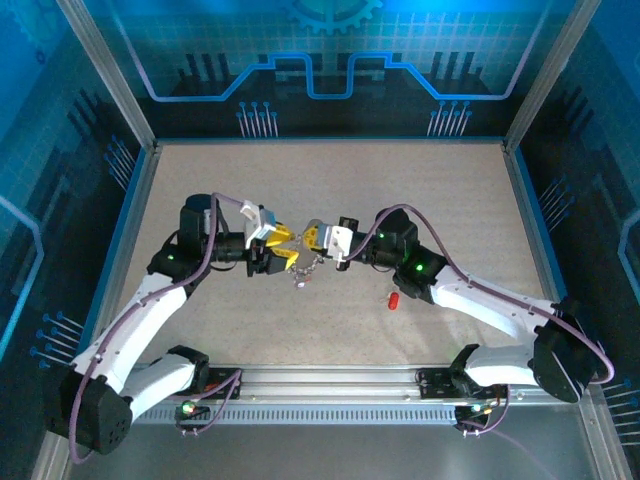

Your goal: Put the keys on the keyring

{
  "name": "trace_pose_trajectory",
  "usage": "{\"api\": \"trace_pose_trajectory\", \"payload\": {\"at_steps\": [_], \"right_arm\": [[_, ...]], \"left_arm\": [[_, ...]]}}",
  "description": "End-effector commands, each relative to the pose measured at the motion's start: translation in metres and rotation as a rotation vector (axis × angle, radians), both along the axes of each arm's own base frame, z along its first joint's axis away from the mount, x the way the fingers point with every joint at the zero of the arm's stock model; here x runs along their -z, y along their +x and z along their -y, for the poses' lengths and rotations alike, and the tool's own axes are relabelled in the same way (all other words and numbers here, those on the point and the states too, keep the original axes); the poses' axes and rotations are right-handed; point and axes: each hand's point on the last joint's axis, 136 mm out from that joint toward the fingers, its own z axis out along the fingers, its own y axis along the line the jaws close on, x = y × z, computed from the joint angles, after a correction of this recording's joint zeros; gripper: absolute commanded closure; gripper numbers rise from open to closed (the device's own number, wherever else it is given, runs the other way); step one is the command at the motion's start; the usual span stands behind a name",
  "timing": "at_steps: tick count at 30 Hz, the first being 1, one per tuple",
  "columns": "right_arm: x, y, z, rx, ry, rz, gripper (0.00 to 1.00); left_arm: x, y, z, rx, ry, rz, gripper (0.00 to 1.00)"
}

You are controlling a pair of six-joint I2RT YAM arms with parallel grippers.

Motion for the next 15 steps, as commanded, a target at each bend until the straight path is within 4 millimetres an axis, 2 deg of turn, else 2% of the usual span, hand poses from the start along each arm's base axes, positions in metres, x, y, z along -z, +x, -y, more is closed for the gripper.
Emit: {"api": "trace_pose_trajectory", "payload": {"at_steps": [1,9,15], "right_arm": [[-0.022,0.001,0.005,0.007,0.066,0.044,1.00],[-0.020,0.008,0.007,0.029,0.058,0.037,1.00],[-0.016,0.011,0.008,0.034,0.054,0.024,1.00]], "left_arm": [[-0.005,-0.011,0.010,0.085,0.017,0.045,0.51],[-0.021,-0.039,0.019,0.143,-0.005,0.178,0.53],[-0.019,-0.038,0.010,0.056,0.005,0.242,0.51]]}}
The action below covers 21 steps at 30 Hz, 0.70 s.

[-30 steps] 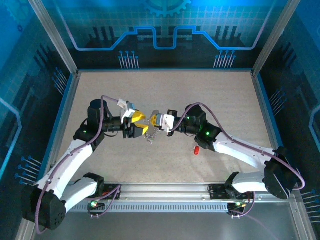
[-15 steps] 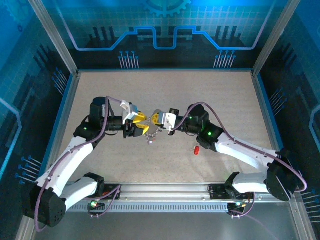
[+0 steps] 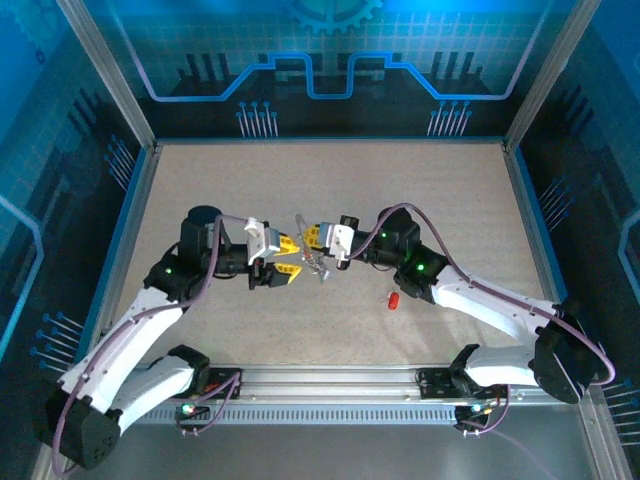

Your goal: Put the keys on the keyring

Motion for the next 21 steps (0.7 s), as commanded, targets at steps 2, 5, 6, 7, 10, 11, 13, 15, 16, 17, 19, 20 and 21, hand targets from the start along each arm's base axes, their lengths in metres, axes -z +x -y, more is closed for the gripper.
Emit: {"api": "trace_pose_trajectory", "payload": {"at_steps": [2,5,6,7,10,11,13,15,16,17,19,20,21], "right_arm": [[-0.009,0.013,0.007,0.045,0.027,0.014,1.00],[-0.009,0.012,0.008,0.043,0.028,0.010,1.00],[-0.008,0.011,0.007,0.038,0.025,0.011,1.00],[-0.007,0.011,0.007,0.035,0.022,0.012,1.00],[-0.006,0.009,0.005,0.022,0.025,0.015,1.00],[-0.008,0.009,0.005,0.021,0.027,0.014,1.00],[-0.006,0.008,0.006,0.018,0.023,0.016,1.00],[-0.004,0.007,0.005,0.011,0.015,0.020,1.00],[-0.004,0.007,0.005,0.008,0.016,0.020,1.00],[-0.006,0.006,0.005,0.003,0.019,0.022,1.00],[-0.008,0.004,0.005,-0.010,0.022,0.023,1.00],[-0.007,0.003,0.004,-0.015,0.020,0.020,1.00],[-0.006,0.003,0.004,-0.018,0.018,0.020,1.00]], "left_arm": [[-0.014,-0.005,-0.001,-0.021,-0.025,0.107,0.49],[-0.014,-0.002,-0.003,-0.050,-0.033,0.124,0.44],[-0.014,-0.002,-0.003,-0.050,-0.034,0.125,0.42],[-0.013,-0.001,-0.003,-0.050,-0.032,0.121,0.40],[-0.010,0.008,-0.006,-0.102,-0.009,0.104,0.35],[-0.009,0.012,-0.009,-0.134,0.004,0.100,0.34],[-0.012,0.015,-0.014,-0.178,0.024,0.101,0.33],[-0.016,0.018,-0.021,-0.209,0.035,0.105,0.33],[-0.016,0.022,-0.024,-0.229,0.037,0.089,0.36],[-0.016,0.023,-0.027,-0.231,0.040,0.054,0.39],[-0.014,0.027,-0.030,-0.213,0.051,-0.025,0.42],[-0.014,0.027,-0.030,-0.199,0.054,-0.052,0.42],[-0.015,0.027,-0.028,-0.182,0.053,-0.073,0.41]]}}
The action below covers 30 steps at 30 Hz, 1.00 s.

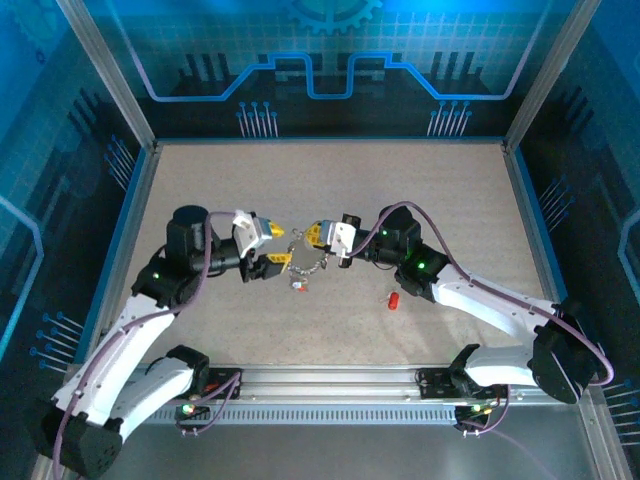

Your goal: Put the keys on the keyring

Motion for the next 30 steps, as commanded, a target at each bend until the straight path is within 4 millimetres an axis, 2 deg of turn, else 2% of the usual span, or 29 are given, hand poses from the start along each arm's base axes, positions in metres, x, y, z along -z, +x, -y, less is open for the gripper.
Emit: {"api": "trace_pose_trajectory", "payload": {"at_steps": [1,5,9,13,21,25,30], "right_arm": [[-0.010,0.000,0.000,-0.020,0.029,0.033,1.00],[-0.010,0.001,0.001,-0.012,0.028,0.025,1.00],[-0.009,0.001,0.000,-0.017,0.023,0.028,1.00],[-0.010,0.000,0.000,-0.021,0.024,0.025,1.00],[-0.011,-0.002,0.000,-0.033,0.026,0.029,1.00],[-0.010,-0.001,-0.001,-0.032,0.025,0.030,1.00],[-0.011,-0.002,-0.001,-0.035,0.025,0.038,1.00]], "left_arm": [[-0.005,-0.006,0.002,0.056,-0.014,-0.094,0.41],[-0.010,-0.004,0.008,0.078,-0.076,-0.108,0.40],[-0.007,-0.008,0.013,0.130,-0.082,-0.166,0.47],[-0.006,-0.007,0.015,0.139,-0.087,-0.173,0.49],[-0.007,-0.004,0.016,0.134,-0.108,-0.165,0.48],[0.000,0.002,0.014,0.095,-0.096,-0.182,0.45],[0.008,0.009,0.014,0.066,-0.090,-0.229,0.45]]}}
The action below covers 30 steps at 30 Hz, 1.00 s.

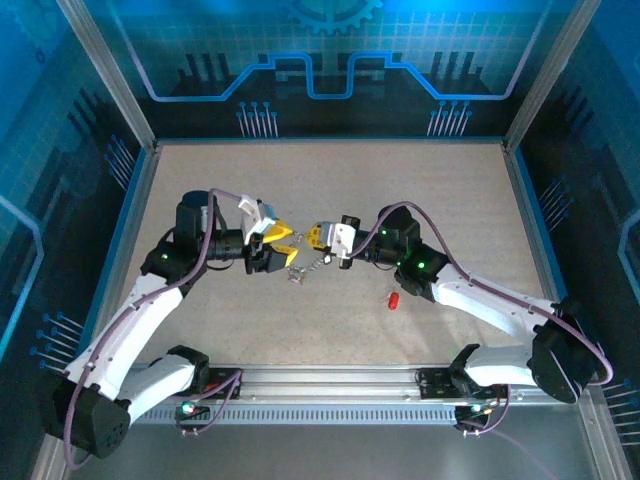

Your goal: Put the keys on the keyring

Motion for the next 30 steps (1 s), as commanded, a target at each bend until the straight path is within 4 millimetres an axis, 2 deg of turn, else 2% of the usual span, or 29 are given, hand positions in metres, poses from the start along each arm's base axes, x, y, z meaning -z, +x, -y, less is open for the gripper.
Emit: {"api": "trace_pose_trajectory", "payload": {"at_steps": [1,8,12,20,30], "right_arm": [[-0.014,0.000,0.000,-0.016,0.035,0.044,1.00],[-0.016,-0.002,0.001,-0.015,0.036,0.048,1.00],[-0.016,-0.003,0.001,-0.014,0.035,0.047,1.00],[-0.012,-0.002,0.000,-0.014,0.025,0.044,1.00],[-0.012,-0.001,0.000,-0.010,0.019,0.052,1.00]], "left_arm": [[0.006,0.004,0.000,-0.013,0.005,-0.044,0.46],[0.012,-0.001,0.002,0.025,0.012,-0.098,0.50],[0.003,-0.009,0.004,0.062,-0.010,-0.051,0.56],[-0.014,-0.021,-0.001,0.052,-0.048,0.116,0.54],[-0.004,-0.024,0.002,0.076,-0.048,0.062,0.51]]}}
